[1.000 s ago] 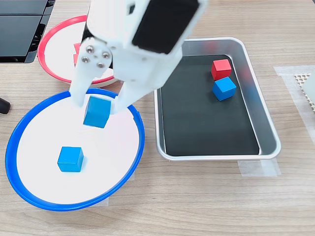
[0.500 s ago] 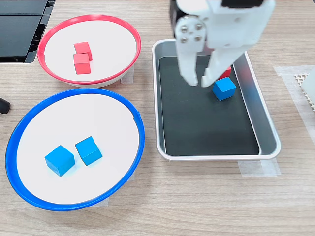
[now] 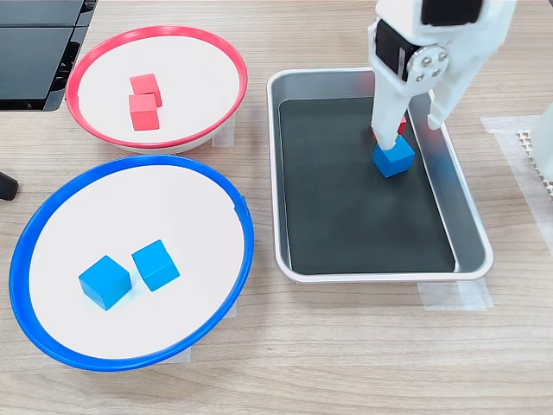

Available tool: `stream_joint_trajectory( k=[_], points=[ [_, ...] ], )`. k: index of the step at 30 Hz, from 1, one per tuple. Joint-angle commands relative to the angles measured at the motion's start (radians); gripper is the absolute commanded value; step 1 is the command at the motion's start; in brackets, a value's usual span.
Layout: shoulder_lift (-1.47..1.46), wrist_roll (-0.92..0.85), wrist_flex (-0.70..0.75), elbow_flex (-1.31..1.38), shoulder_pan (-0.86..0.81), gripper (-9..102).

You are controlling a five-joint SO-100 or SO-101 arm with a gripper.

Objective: Move six blocks tray to matching dishes

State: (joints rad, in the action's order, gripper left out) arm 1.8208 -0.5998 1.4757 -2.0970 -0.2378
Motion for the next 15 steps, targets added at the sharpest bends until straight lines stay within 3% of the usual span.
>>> stream_joint_trajectory(
  k=[1, 8, 15],
  points=[
    [-0.003, -0.040, -0.051, -0.028, -0.009, 20],
    [-0.092, -0.048, -0.160, -0.012, 0.021, 18],
    [-0.118, -0.067, -0.173, -0.017, 0.043, 16]
  ],
)
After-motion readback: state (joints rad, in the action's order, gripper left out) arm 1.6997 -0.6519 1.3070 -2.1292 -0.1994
